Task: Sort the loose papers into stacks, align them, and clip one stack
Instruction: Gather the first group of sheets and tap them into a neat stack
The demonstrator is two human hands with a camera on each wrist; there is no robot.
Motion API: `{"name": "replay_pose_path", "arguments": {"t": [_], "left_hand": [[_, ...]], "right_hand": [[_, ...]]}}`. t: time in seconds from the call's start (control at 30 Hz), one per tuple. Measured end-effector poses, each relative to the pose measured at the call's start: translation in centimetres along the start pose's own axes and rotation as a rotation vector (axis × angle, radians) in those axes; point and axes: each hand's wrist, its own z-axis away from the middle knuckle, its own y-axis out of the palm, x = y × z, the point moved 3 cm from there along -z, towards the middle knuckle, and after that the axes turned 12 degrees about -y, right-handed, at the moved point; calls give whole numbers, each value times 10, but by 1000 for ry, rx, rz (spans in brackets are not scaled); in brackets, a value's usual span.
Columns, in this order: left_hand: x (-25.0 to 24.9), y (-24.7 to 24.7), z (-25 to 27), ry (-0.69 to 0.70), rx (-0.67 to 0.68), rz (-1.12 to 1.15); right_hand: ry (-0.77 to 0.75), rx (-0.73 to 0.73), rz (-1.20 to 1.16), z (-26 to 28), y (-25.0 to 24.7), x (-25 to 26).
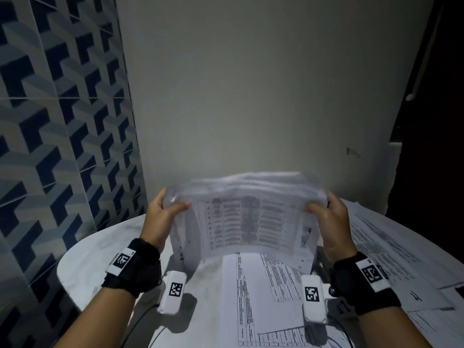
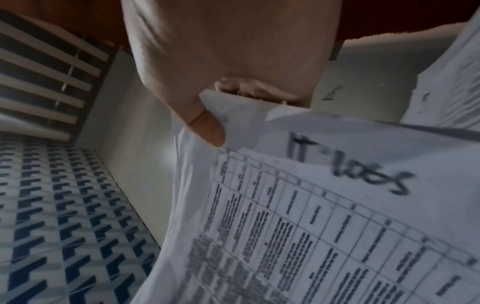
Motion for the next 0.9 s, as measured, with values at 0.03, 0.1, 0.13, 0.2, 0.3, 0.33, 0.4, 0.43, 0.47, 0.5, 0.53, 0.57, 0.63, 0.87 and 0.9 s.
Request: {"name": "replay_pose_path", "arguments": {"t": [0.03, 0.1, 0.13, 0.2, 0.3, 0.33, 0.4, 0.43, 0.47, 0.5, 0.53, 0.57, 0.63, 0.87, 0.9], "left_hand": [[4, -2, 1, -4, -2, -10], [15, -6, 5, -31, -4, -16], [21, -6, 6, -50, -12, -16], [26, -3, 10, -55, -25, -33], [17, 8, 12, -12, -64, -35], [11, 14, 12, 19, -68, -38], [0, 22, 12, 82, -59, -47], [-4, 25, 11, 98, -53, -53], [-5, 25, 10, 96, -56, -57], [-3, 23, 9, 79, -55, -57], [1, 21, 8, 51, -59, -55], [8, 16, 7, 12, -60, -52], [24, 7, 6, -74, -60, -66], [36, 17, 5, -134, -23, -61], [33, 19, 5, -121, -25, -54]], "right_hand": [[26, -6, 0, 3, -3, -5], [99, -24, -25, 11, -9, -16], [130, -32, -35, 15, -10, -21], [143, -35, -37, 18, -8, -25], [-3, 23, 36, 14, 3, -12], [-68, 40, 64, 12, 7, -5], [-161, 44, 100, 9, 13, 5], [-184, 35, 107, 8, 13, 6], [-177, 21, 100, 7, 12, 5], [-138, 8, 76, 8, 9, 0], [-81, -6, 43, 9, 6, -4], [-13, -28, 19, 11, 1, -13], [101, -66, -13, 15, -8, -28], [124, -9, -68, 15, 0, -27], [89, -3, -61, 13, 0, -25]]}}
